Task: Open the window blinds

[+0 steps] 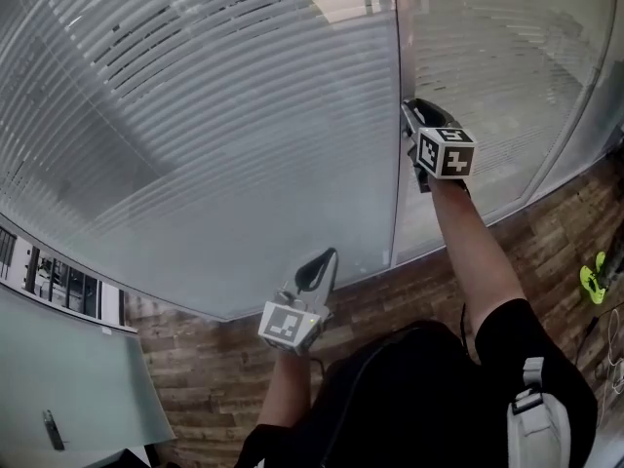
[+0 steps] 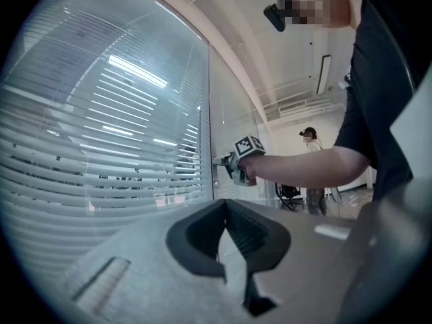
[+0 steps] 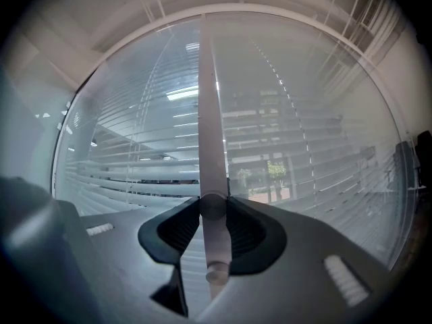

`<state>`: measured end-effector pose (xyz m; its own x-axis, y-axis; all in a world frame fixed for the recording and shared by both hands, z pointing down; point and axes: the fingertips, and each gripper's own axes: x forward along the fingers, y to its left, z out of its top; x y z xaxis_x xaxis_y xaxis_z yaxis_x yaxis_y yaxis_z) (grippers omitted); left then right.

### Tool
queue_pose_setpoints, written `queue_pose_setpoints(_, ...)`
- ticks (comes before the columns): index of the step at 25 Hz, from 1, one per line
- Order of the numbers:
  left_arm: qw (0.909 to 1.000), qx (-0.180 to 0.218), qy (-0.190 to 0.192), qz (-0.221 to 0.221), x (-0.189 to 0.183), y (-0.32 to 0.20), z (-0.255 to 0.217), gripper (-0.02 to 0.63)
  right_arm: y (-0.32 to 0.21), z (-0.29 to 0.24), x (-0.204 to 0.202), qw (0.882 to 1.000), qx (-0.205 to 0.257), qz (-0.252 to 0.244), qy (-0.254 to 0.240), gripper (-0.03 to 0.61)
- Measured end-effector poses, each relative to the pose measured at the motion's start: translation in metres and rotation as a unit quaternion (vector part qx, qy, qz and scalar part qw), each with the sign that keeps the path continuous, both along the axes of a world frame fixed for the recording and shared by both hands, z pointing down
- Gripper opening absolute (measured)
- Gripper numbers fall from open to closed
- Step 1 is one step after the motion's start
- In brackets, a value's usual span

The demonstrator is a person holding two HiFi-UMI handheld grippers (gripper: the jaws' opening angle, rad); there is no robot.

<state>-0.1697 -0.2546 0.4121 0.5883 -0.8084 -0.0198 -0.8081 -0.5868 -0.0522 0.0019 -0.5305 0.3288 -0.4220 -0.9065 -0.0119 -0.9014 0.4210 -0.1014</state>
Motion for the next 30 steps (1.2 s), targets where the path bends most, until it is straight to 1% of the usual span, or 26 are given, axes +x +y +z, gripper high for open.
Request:
queue_pose_setpoints(2, 1.0, -0.001, 0.002, -0.004, -0.002, -0.002, 0.003, 0.005, 0.0, 0.001, 0.001, 1.0, -0.002, 0.001, -0.003, 0.124)
queue_pose_setpoints(6, 1.0, 0.0, 0.004, 0.006, 0.003, -0.001, -0.008, 0.005, -0.001, -0.002, 0.0, 1.0, 0.0, 0.001, -0.001, 0.126)
queue_pose_setpoints(13, 0.9999, 0.004, 0.001, 0.013, 0.006, -0.001, -0.009, 0.005, -0.001, 0.0, -0.001, 1.0, 0.0, -0.002, 0.002, 0.126)
queue_pose_setpoints(19, 0.9998, 0.011, -0.001, 0.016, 0.008, -0.001, -0.008, 0.005, -0.002, -0.001, -0.002, 1.0, 0.002, -0.018, 0.004, 0.13)
queue_pose_setpoints(20, 0.9999, 0.006, 0.0, 0.016, 0.009, 0.0, -0.009, 0.005, -0.002, -0.001, -0.001, 1.0, 0.003, -0.023, 0.005, 0.137)
queue_pose_setpoints(22, 0.9999, 0.005, -0.001, 0.015, 0.008, 0.0, -0.007, 0.005, -0.001, -0.001, 0.002, 1.0, 0.007, -0.028, 0.011, 0.175)
queue_pose_setpoints(24, 0.9997, 0.017, -0.005, 0.014, 0.005, -0.002, -0.002, 0.005, 0.002, 0.0, 0.002, 0.999, 0.013, -0.036, 0.027, 0.218)
queue_pose_setpoints(25, 0.9998, 0.016, -0.005, 0.014, 0.006, -0.003, -0.002, 0.005, 0.004, 0.001, 0.001, 0.998, 0.017, -0.04, 0.042, 0.239)
queue_pose_setpoints(26, 0.9998, 0.009, -0.003, 0.016, 0.007, -0.002, -0.004, 0.005, 0.005, 0.002, 0.0, 0.997, 0.023, -0.043, 0.061, 0.243)
queue_pose_setpoints(28, 0.9998, 0.001, -0.001, 0.019, 0.011, -0.001, -0.007, 0.005, 0.006, 0.004, -0.001, 0.992, 0.038, -0.043, 0.116, 0.256)
queue_pose_setpoints(30, 0.9998, 0.009, 0.0, 0.019, 0.01, -0.002, -0.005, 0.005, 0.01, 0.002, -0.004, 0.981, 0.06, -0.039, 0.182, 0.259)
